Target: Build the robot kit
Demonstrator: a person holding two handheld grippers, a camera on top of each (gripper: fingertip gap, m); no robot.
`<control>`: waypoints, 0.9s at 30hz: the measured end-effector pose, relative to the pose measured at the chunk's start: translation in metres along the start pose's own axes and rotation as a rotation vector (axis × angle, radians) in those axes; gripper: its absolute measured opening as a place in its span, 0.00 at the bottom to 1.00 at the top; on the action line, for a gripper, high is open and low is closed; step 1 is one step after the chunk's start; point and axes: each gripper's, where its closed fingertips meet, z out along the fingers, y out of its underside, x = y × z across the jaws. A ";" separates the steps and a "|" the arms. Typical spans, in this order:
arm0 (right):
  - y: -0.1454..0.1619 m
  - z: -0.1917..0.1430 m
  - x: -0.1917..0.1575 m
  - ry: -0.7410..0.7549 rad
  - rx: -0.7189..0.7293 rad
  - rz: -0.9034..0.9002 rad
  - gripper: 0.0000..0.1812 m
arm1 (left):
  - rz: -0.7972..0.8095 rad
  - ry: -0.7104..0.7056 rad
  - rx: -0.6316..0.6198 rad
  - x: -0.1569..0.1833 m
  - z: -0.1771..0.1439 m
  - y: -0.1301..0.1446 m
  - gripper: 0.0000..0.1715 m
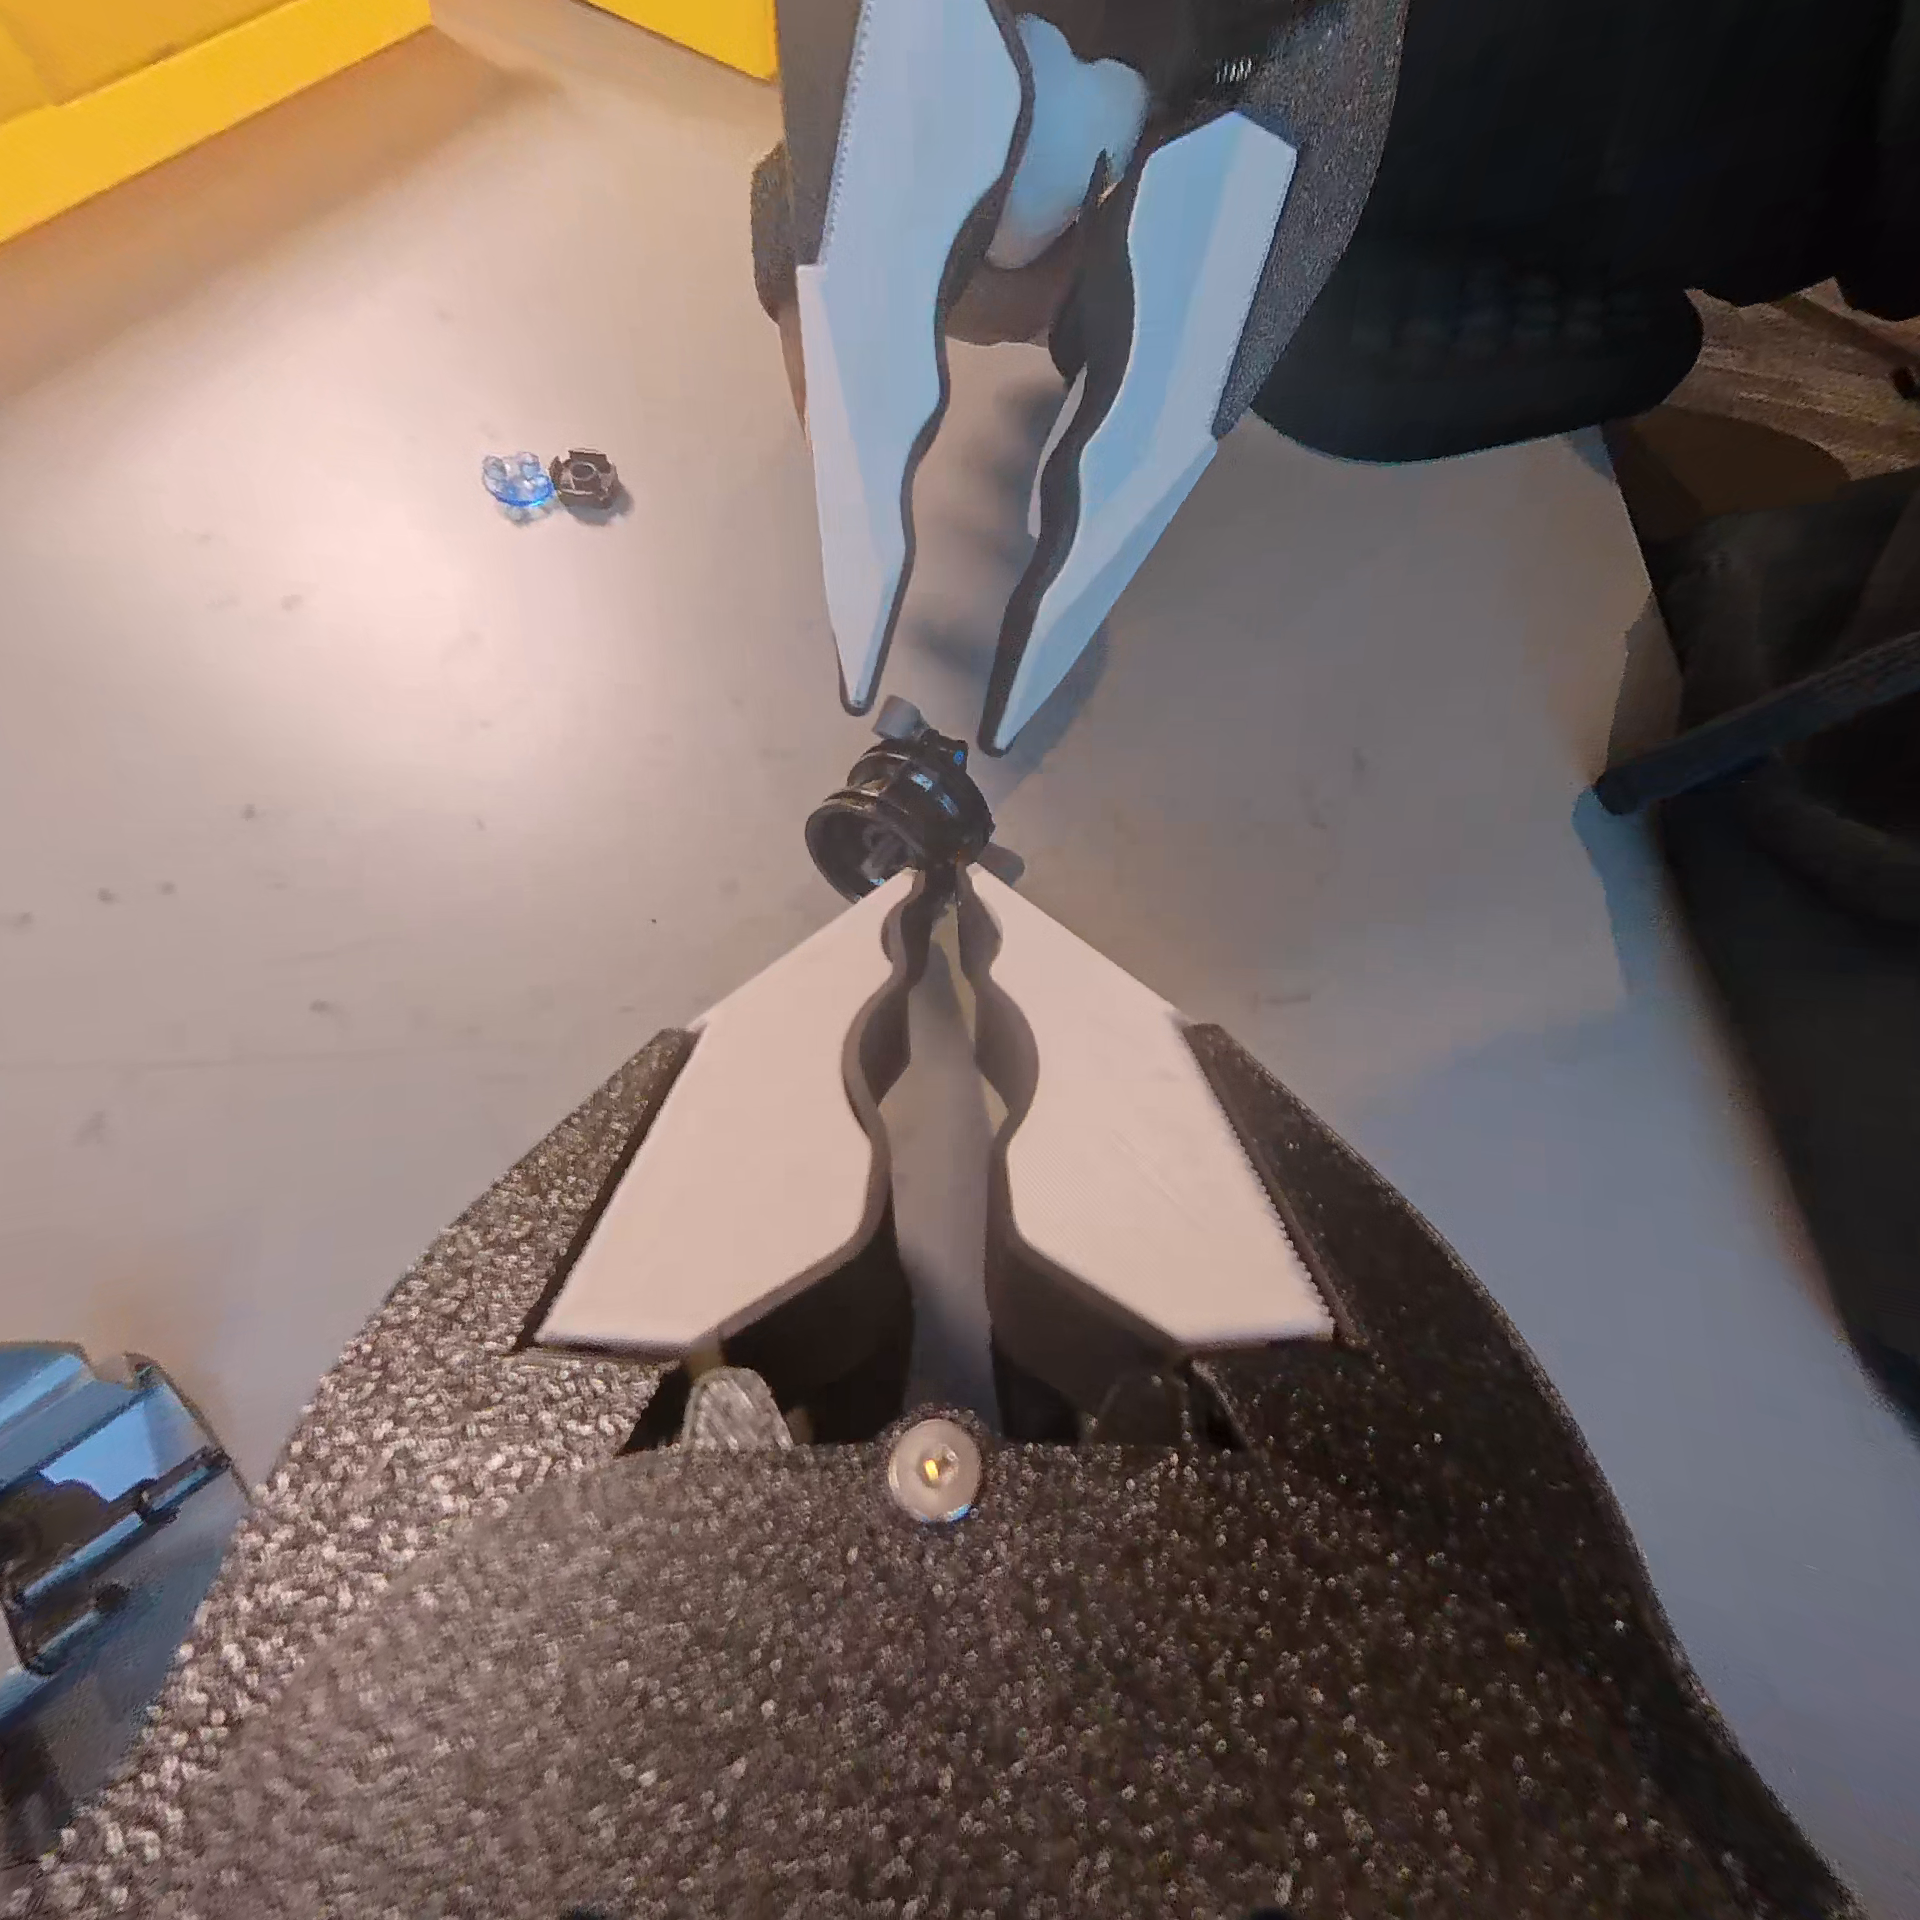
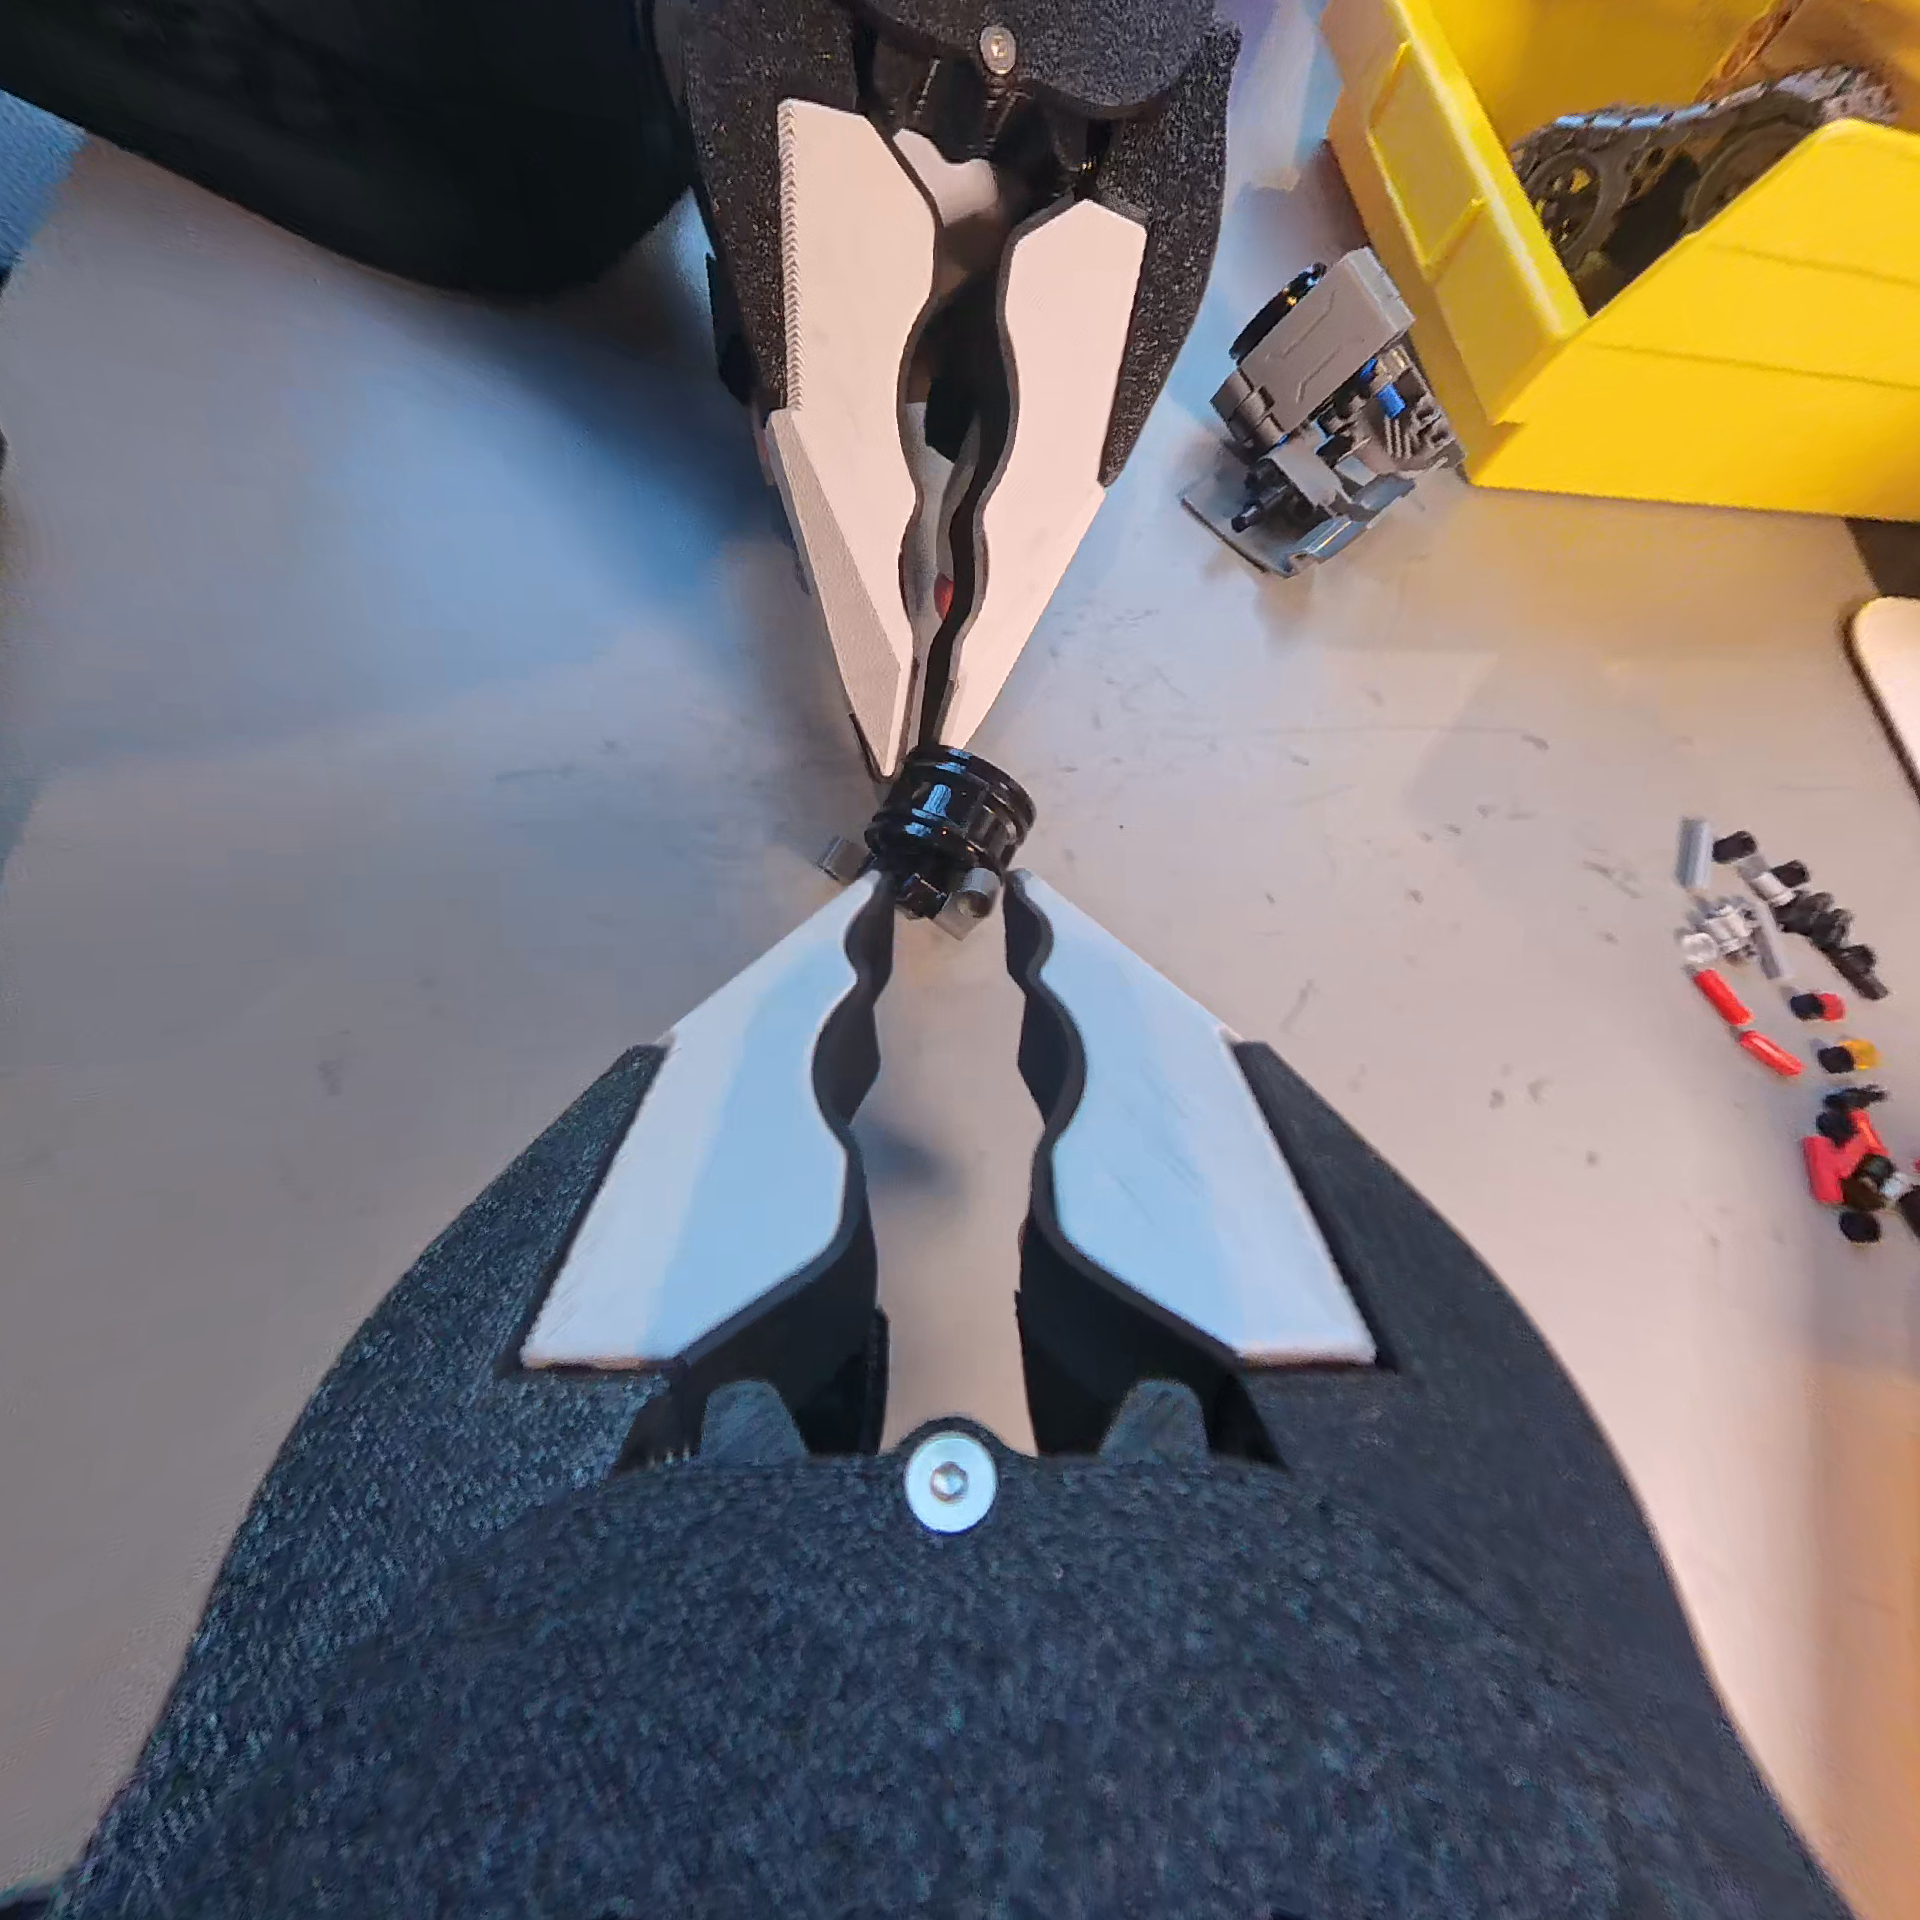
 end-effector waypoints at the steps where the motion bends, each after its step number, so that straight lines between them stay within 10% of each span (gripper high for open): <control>1: 0.001 0.002 0.000 0.003 -0.004 -0.010 0.11 | -0.004 0.000 -0.001 0.000 0.000 0.000 0.02; 20: 0.006 0.003 0.011 0.073 -0.011 0.112 0.10 | -0.192 -0.171 0.010 -0.023 0.008 -0.007 0.20; 27: 0.009 0.002 0.013 0.123 -0.015 -0.001 0.00 | -0.250 -0.143 0.006 -0.023 0.010 -0.008 0.12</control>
